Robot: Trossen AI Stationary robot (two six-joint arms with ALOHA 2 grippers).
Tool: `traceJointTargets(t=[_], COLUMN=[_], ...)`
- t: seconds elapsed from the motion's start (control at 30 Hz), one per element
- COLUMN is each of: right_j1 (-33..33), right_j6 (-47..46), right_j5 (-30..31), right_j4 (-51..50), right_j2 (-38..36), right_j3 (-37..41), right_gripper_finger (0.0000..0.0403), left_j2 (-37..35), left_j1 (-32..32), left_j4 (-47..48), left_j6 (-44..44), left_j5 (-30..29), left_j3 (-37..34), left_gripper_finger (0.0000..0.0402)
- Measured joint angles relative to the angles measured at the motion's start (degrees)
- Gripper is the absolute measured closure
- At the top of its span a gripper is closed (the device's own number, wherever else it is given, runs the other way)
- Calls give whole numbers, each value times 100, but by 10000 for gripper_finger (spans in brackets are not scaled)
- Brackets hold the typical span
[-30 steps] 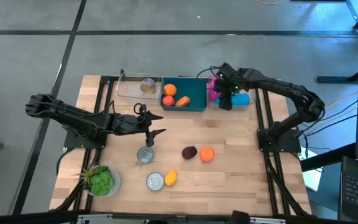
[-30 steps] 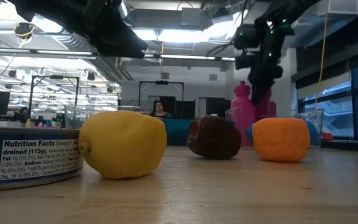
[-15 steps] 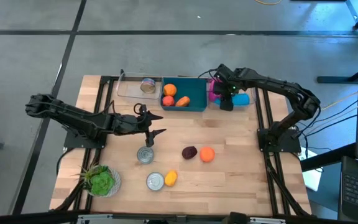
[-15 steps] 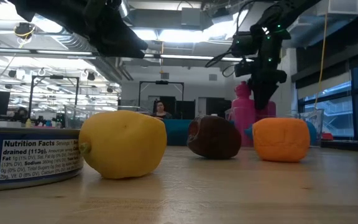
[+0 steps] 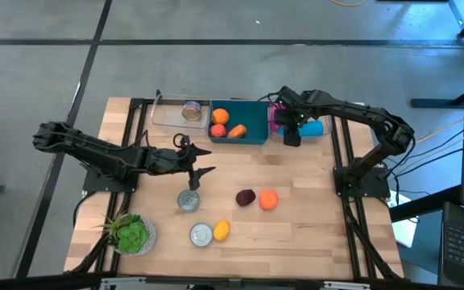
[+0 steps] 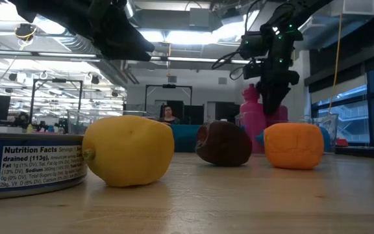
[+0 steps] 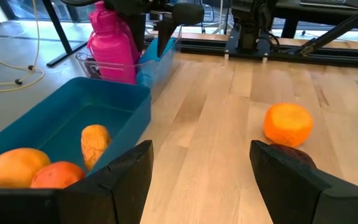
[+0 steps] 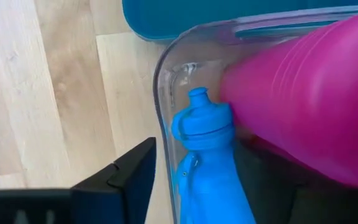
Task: Pick & Place Food Item
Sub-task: Adjust the violet water bottle
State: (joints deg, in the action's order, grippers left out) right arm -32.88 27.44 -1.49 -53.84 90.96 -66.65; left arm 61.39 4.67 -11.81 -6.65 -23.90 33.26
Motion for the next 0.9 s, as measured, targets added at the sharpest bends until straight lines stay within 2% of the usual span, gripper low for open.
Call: traceJointTargets(t=[0.07,0.2,0.6,0.9], right_j1=[6,37,48,48], right_j6=[-11,-57,-299,-324], right_j5=[111,808,925,902], right_j4=[-21,-72,-87,-81], right_j2=[4,13,-54,-594], right_j3=[6,31,38,48], right_gripper_finger=[177,158,153,154], left_j2=[0,0,0,0], left_j1=[0,0,0,0], left_j4=[0,2,7,9], left_j6=[-19,-20,-24,-20], left_j5=[0,0,0,0], left_j3=[0,0,0,0], left_gripper_finger=[141,141,141,141])
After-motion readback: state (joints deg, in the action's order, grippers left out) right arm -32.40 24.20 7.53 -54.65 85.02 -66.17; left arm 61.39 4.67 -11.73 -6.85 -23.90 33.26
